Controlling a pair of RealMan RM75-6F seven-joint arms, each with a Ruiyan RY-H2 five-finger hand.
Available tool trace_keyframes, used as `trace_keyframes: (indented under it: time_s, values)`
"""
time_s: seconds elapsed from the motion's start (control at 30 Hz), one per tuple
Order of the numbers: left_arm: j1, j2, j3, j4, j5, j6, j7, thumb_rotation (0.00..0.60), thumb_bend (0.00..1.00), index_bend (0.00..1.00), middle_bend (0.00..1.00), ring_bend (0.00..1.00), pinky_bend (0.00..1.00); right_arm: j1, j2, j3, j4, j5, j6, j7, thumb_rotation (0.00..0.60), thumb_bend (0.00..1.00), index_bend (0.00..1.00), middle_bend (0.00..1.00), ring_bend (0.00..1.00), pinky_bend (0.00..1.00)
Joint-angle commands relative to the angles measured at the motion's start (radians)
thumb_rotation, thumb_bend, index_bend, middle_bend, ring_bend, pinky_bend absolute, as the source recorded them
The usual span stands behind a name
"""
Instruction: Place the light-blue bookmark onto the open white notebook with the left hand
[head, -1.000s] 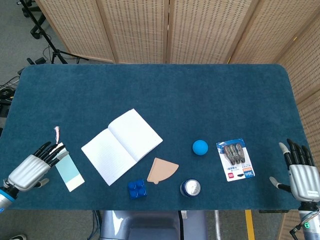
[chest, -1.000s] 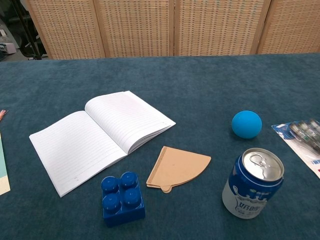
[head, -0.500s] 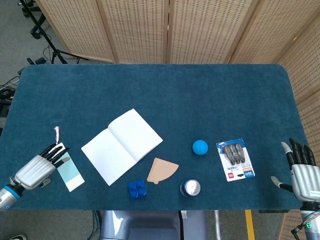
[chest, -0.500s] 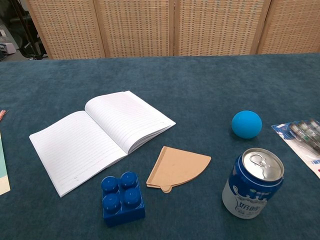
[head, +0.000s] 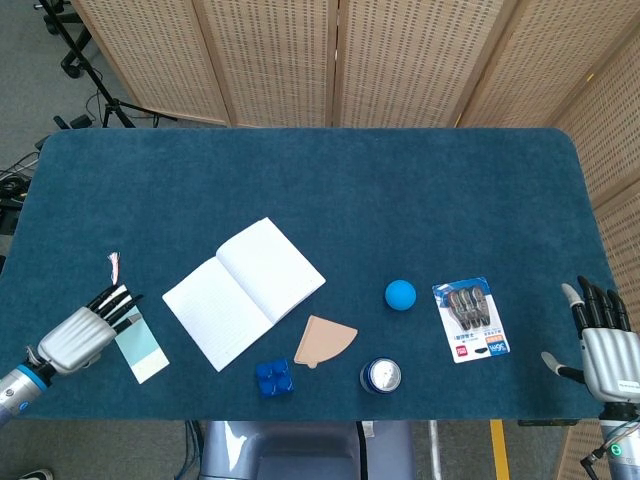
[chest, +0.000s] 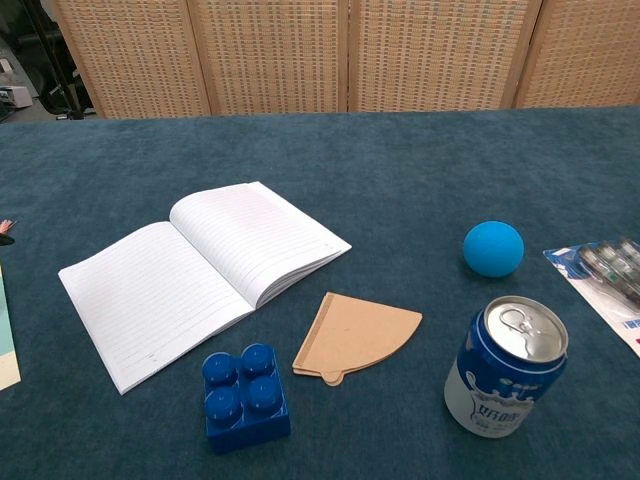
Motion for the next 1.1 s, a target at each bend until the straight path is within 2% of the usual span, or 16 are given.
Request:
trace_keyframes:
  time_s: [0.03, 0.37, 1.1]
  values:
    - [-0.019, -0.020, 0.010, 0.025, 0.014, -0.003, -0.020, 0.600, 0.17, 0.23, 0.00, 0.00, 0.00, 0.001, -0.001, 0.000, 0.001, 0.001, -0.001, -0.003, 0.600, 0.16, 0.00, 0.00, 0.00, 0.00]
    - [-0.055, -0.062, 0.039, 0.093, 0.059, 0.030, -0.061, 0.600, 0.17, 0.23, 0.00, 0.00, 0.00, -0.001, -0.001, 0.005, 0.004, 0.008, 0.001, 0.004, 0.600, 0.16, 0.00, 0.00, 0.00, 0.00]
    - [-0.068, -0.081, 0.086, 0.143, 0.053, 0.036, -0.088, 0.600, 0.17, 0.24, 0.00, 0.00, 0.00, -0.002, -0.004, 0.007, 0.003, 0.010, 0.004, -0.003, 0.600, 0.16, 0.00, 0.00, 0.00, 0.00]
